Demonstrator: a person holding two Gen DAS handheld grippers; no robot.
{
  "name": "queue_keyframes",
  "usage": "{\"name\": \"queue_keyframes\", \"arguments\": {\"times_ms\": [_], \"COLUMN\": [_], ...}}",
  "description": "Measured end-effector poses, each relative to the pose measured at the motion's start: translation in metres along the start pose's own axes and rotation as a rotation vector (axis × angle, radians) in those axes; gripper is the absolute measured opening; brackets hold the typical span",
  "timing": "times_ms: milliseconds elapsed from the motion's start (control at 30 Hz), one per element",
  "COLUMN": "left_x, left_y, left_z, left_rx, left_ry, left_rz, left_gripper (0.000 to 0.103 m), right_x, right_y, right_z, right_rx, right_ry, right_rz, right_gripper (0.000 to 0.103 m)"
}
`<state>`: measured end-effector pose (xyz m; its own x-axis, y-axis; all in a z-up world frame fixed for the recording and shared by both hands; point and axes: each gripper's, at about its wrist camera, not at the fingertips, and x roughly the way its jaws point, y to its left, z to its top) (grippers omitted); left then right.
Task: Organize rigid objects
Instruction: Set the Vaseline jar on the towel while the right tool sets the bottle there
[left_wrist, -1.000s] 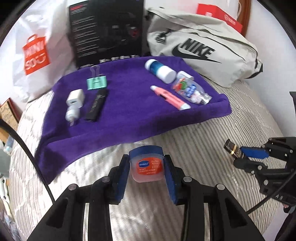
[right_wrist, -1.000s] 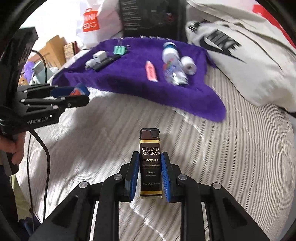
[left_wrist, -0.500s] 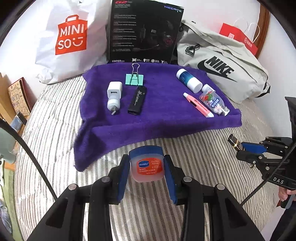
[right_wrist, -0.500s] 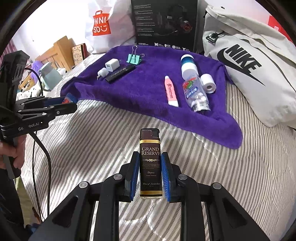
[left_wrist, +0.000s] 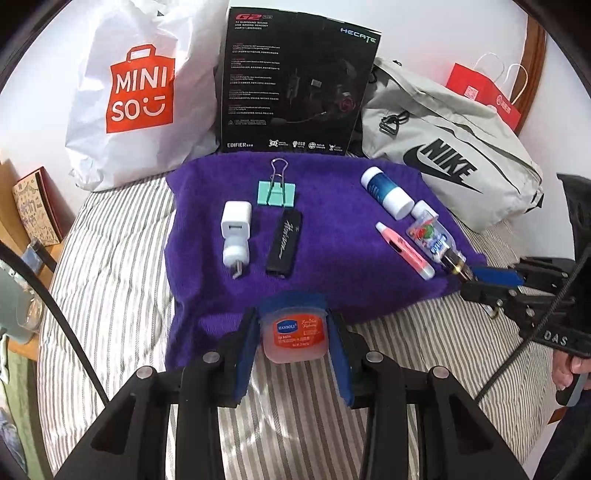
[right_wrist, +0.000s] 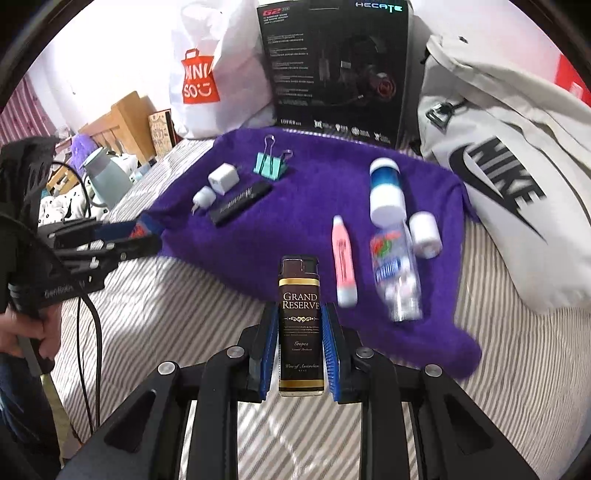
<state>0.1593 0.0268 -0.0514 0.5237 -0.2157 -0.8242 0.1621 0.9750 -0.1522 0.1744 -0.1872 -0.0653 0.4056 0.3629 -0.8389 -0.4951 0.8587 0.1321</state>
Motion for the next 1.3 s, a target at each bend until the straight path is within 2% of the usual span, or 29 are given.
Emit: {"name": "queue_keyframes", "arguments": {"times_ms": [233,533,1033,1100,1233,1300], "left_x": [0.012,0.039,0.08,0.082,0.083,0.083], "left_y": [0.005,0.013,-0.003,-0.005,-0.007,-0.007], "left_z": [0.018,0.035,0.052,0.053,0.053,0.054], "left_rx": [-0.001,0.002,0.07,0.079,0.093,0.098], "left_ry": [0.007,0.04,0.093,0.096,0.098,0.099], "left_rz": [-0.001,-0.009,-0.052,-0.055,-0.054,-0.055], "left_gripper": [0.035,0.035,0.035,0.035,0.035,0.035], "right_x": [0.035,0.081,0.086,0.085,0.081,0.079], "right_y": [-0.001,-0.003,-0.008,-0.01,-0.011,-0.012], "right_z": [0.033,0.047,0.04,0.04,0.038,0.037], "right_rx": [-0.018,-0.051,-0.108,-0.101,-0.114,-0.116], "right_ry": [0.035,0.101,0.103,0.107,0.111,0.109], "right_rz": [0.021,0.015,0.068,0.078,0.04,0.036], "right_gripper": [0.024,0.024,0.023,0.025,0.046,0.046]}}
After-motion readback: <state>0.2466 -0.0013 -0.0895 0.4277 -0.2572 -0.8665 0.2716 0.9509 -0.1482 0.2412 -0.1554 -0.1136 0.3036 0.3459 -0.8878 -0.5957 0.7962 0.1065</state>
